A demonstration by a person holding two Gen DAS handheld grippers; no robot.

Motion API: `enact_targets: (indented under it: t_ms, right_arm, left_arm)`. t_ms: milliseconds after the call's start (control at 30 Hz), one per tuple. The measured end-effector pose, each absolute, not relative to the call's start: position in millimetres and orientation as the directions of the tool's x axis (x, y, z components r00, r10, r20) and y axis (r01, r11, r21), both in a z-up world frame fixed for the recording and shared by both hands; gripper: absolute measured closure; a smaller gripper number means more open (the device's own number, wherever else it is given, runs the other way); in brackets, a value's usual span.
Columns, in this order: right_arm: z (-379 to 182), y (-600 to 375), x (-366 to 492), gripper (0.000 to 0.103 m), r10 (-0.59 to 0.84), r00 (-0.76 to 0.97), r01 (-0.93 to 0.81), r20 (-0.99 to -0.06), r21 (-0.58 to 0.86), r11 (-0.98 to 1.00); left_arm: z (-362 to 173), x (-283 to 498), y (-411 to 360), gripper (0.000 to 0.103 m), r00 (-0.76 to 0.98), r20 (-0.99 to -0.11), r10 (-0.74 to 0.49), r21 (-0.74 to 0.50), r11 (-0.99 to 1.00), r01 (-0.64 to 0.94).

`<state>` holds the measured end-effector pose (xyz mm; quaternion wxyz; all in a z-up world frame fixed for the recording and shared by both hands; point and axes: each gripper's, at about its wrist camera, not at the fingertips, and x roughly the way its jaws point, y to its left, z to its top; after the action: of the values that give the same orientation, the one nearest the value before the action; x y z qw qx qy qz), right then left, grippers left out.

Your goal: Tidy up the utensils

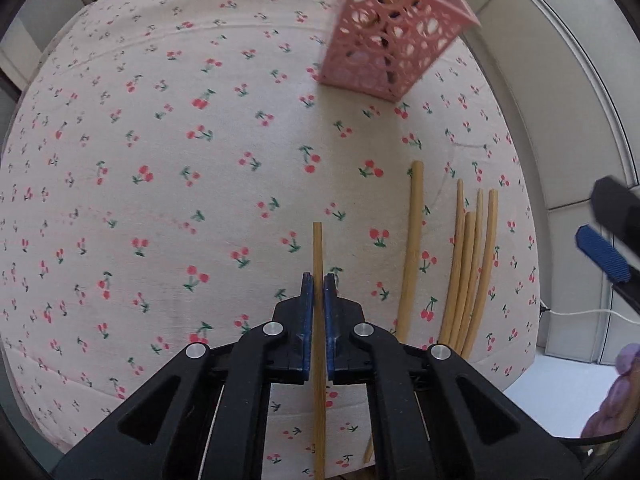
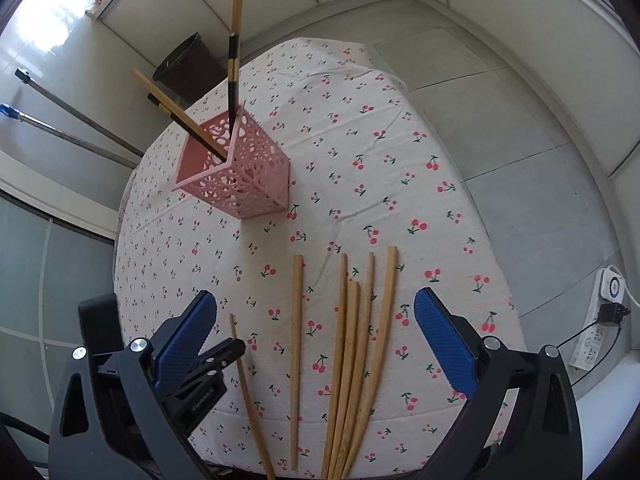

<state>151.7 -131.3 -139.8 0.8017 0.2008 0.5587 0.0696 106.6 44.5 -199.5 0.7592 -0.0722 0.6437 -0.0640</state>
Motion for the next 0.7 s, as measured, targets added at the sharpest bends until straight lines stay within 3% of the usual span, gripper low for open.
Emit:
enact_targets:
  t_ms: [367, 500, 700]
  right_arm:
    - [-198, -63, 182, 0.007, 0.248, 0.258, 0.057, -0.934, 0.271, 0.961]
    - [-212, -54, 188, 0.012, 0.233, 0.247, 0.053, -0.941, 0.253, 0.966]
    - [-220, -33, 192, 0.049, 0.114, 0.286, 0.002, -0.951, 0.12, 0.993]
  left_arm:
    - [-165, 132, 107, 0.098, 0.26, -0.945, -0.201, -0.237, 0.964, -0.118]
    - [-159, 134, 117, 0.098, 0.252, -0.946, -0.204, -0.244, 0.96, -0.138]
    - [-148, 128, 129, 0.098, 0.261, -0.946, -0.193, -0.234, 0.963, -0.136]
